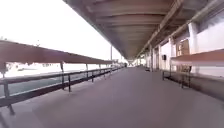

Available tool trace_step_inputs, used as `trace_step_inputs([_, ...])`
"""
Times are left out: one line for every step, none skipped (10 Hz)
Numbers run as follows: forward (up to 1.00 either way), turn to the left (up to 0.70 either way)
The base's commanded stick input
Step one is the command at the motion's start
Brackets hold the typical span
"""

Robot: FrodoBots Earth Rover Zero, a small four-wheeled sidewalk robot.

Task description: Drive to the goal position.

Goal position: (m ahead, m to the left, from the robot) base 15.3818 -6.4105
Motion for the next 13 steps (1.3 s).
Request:
trace_step_inputs([0.7, 0.0])
trace_step_inputs([0.7, 0.0])
trace_step_inputs([0.7, 0.0])
trace_step_inputs([0.7, 0.0])
trace_step_inputs([0.7, 0.0])
trace_step_inputs([0.7, 0.0])
trace_step_inputs([0.7, 0.0])
trace_step_inputs([0.7, 0.0])
trace_step_inputs([0.7, 0.0])
trace_step_inputs([0.7, 0.0])
trace_step_inputs([0.7, 0.0])
trace_step_inputs([0.7, 0.0])
trace_step_inputs([0.7, 0.0])
